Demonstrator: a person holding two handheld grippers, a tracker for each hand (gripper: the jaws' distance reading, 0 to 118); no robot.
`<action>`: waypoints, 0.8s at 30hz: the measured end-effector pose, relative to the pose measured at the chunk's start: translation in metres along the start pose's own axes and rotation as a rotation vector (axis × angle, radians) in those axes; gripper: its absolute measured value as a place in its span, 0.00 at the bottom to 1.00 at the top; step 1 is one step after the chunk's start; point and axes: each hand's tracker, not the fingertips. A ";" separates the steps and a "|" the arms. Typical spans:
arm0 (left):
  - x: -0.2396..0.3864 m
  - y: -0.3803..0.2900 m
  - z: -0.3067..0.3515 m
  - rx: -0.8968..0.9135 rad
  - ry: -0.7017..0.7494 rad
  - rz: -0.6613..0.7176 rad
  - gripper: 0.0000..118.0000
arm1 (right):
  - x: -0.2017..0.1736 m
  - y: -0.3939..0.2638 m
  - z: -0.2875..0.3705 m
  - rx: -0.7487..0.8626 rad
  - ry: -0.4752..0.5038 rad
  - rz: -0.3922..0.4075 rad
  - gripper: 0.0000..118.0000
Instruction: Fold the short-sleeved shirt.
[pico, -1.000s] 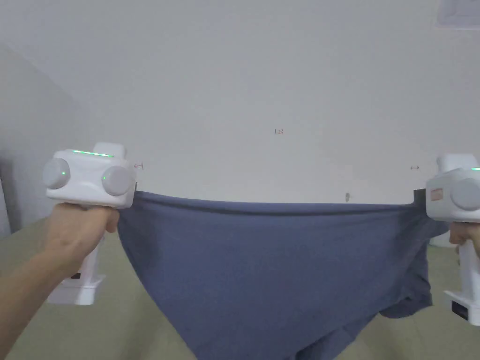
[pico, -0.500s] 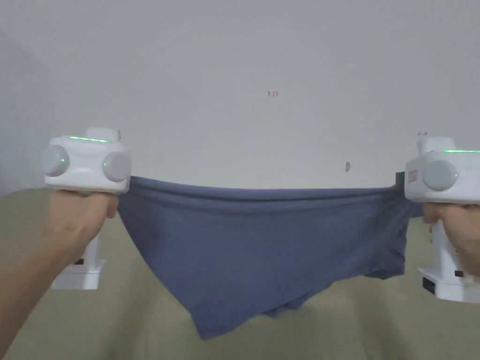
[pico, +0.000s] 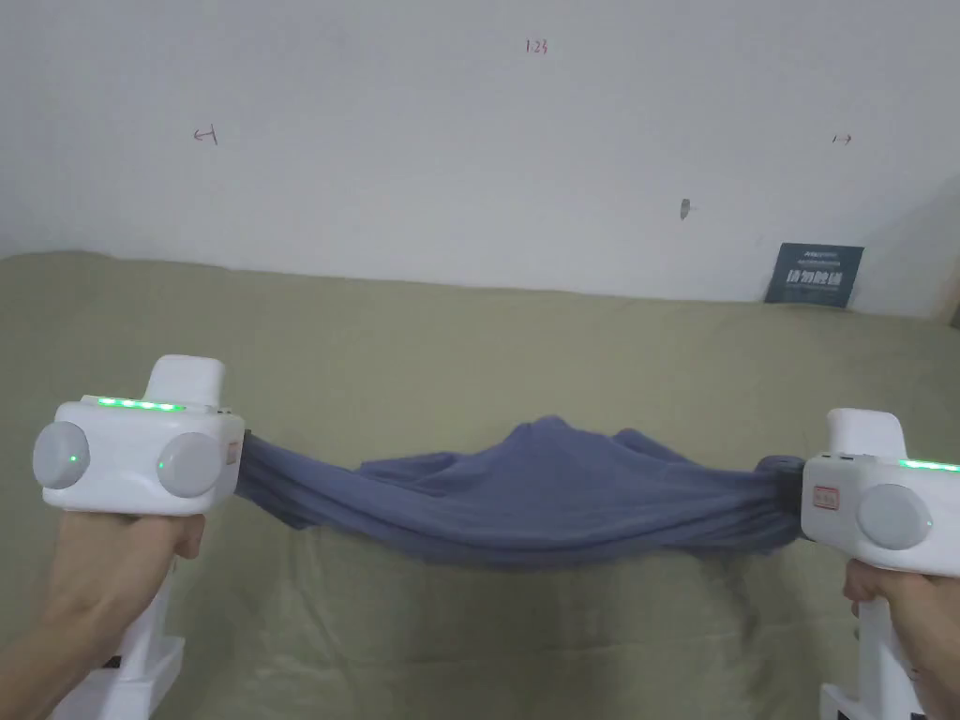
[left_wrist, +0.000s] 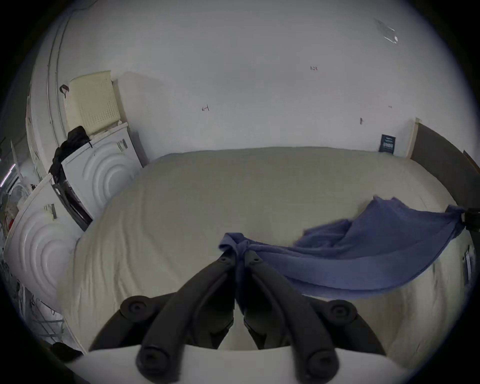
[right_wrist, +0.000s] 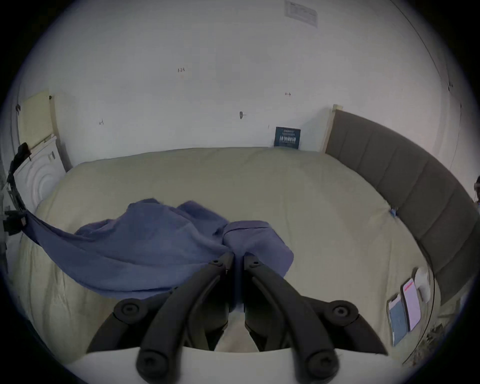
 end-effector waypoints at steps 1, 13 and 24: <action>-0.002 -0.010 0.010 -0.006 -0.005 -0.002 0.04 | 0.003 -0.009 0.009 -0.010 0.000 0.000 0.09; -0.038 -0.139 0.116 -0.119 -0.069 0.036 0.04 | 0.044 -0.133 0.124 -0.083 0.035 -0.011 0.09; -0.040 -0.208 0.106 -0.251 -0.116 0.058 0.04 | 0.043 -0.191 0.109 -0.215 0.023 0.009 0.09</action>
